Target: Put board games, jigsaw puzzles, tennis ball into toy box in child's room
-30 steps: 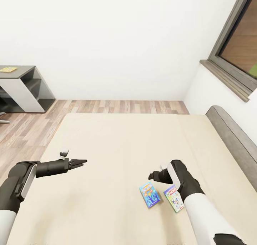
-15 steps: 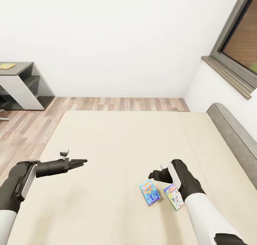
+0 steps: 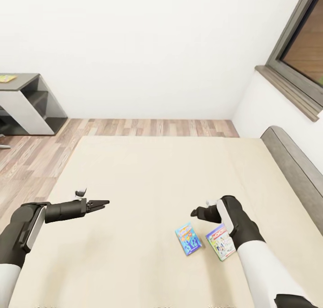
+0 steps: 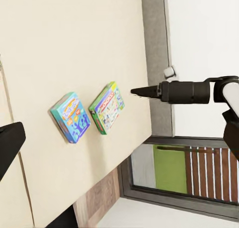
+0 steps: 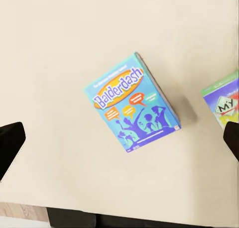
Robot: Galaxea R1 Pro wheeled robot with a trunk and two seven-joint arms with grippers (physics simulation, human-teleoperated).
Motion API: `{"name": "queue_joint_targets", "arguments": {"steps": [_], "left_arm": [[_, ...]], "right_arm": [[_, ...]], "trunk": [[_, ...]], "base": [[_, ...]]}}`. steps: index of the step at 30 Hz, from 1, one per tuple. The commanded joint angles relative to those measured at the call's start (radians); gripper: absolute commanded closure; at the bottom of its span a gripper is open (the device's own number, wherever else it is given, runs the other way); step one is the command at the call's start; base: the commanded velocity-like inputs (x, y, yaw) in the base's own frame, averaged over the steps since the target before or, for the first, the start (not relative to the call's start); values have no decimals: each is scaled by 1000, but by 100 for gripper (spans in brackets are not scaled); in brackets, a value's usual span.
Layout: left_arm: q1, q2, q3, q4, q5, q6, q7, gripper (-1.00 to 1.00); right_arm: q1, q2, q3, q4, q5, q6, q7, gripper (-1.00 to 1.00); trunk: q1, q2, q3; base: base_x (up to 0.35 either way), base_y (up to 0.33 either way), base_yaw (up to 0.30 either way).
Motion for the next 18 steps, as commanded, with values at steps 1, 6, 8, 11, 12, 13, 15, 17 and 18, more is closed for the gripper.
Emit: {"name": "queue_joint_targets", "arguments": {"steps": [1, 6, 8, 11, 12, 13, 15, 17, 18], "left_arm": [[-1, 0, 0, 0, 2, 8, -2, -100], [-1, 1, 0, 0, 2, 8, -2, -100], [-1, 1, 0, 0, 2, 8, -2, -100], [-1, 1, 0, 0, 2, 8, -2, -100], [-1, 1, 0, 0, 2, 8, -2, -100], [-1, 1, 0, 0, 2, 8, -2, -100], [-1, 1, 0, 0, 2, 8, -2, -100], [-1, 1, 1, 0, 2, 8, -2, -100], [-1, 1, 1, 0, 2, 8, -2, -100]], "right_arm": [[-1, -4, -4, -9, -5, 4, 4, -100], [-1, -28, -4, -42, -39, 4, 19, -100], [-1, -37, -4, -50, -57, 4, 25, -100], [-2, -45, -3, -56, -74, 4, 29, -100], [-2, -48, -3, -58, -81, 4, 30, -100], [-3, -55, -3, -61, -92, 4, 32, -100], [-6, -60, -3, -63, -98, 4, 34, -100], [-9, -64, -3, -64, -103, 4, 35, -100], [-11, -66, -3, -65, -104, 4, 35, -100]], "trunk": [[0, -2, -3], [0, -2, -11], [0, -2, -15], [0, -2, -20], [0, -2, -21], [0, -2, -23], [0, -2, -26], [0, -2, -30], [0, -2, -31]], "base": [[0, 0, 0], [0, 0, 0], [0, 0, 0], [0, 0, 0], [0, 0, 0], [0, 0, 0], [0, 0, 0], [0, 0, 0], [0, 0, 0]]}}
